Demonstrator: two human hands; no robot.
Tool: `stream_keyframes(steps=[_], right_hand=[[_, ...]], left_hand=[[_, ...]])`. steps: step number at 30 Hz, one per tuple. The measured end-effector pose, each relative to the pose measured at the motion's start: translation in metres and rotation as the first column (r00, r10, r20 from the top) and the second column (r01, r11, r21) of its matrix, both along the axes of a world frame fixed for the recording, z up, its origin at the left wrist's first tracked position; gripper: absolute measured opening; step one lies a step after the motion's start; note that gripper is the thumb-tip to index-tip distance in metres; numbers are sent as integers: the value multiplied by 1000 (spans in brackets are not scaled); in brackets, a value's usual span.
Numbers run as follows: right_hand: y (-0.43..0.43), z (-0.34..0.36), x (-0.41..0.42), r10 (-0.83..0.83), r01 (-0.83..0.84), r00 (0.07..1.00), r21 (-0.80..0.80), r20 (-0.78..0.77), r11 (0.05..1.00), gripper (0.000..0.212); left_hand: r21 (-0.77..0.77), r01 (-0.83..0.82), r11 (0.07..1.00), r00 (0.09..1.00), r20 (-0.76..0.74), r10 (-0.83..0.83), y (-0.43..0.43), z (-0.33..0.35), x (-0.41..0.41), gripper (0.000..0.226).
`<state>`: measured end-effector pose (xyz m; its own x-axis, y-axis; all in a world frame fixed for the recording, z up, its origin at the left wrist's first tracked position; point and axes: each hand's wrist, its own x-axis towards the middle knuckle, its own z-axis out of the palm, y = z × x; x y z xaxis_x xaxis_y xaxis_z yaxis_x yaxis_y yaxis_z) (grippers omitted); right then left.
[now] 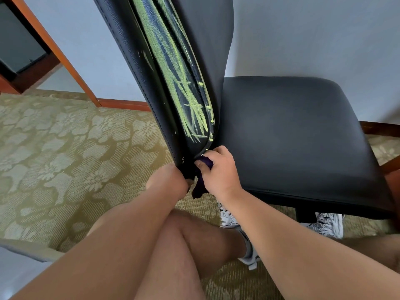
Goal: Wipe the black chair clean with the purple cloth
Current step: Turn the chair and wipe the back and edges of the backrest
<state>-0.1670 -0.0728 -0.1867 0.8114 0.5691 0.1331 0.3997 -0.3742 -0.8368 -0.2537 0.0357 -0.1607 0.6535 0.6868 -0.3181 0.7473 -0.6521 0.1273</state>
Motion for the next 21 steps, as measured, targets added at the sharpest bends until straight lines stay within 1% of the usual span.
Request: stream_keyframes(steps=[4, 8, 12, 14, 16, 18, 19, 21], right_hand=[[0, -6, 5, 19, -25, 998, -97, -57, 995, 20], [1, -6, 1, 5, -16, 998, -203, -55, 979, 40], [-4, -2, 5, 107, -137, 987, -286, -117, 948, 38], [-8, 3, 10, 140, -169, 983, -288, -121, 942, 33], [-9, 8, 12, 128, -145, 988, -229, -86, 963, 21], [-7, 14, 11, 62, -68, 995, -91, -73, 994, 4], [-6, 16, 10, 15, -16, 997, -13, -81, 1000, 11], [-6, 17, 5, -54, 74, 988, 137, -141, 988, 28]], left_hand=[[-21, -16, 1000, 1000, 18, 17, 0, 0, 0, 33], [-28, -25, 999, 1000, 16, 26, 1, 0, 0, 35], [-18, -23, 1000, 1000, 9, 23, 1, 0, 1, 34], [-33, -33, 999, 999, 10, 33, 0, 1, 1, 31], [-36, -20, 999, 1000, 0, 20, 0, 1, 1, 29], [-12, 1, 1000, 1000, -8, -1, 1, 0, 2, 28], [11, 6, 1000, 1000, -15, -5, 1, 1, 2, 27], [51, 71, 996, 996, -61, -68, 2, 0, 3, 26]])
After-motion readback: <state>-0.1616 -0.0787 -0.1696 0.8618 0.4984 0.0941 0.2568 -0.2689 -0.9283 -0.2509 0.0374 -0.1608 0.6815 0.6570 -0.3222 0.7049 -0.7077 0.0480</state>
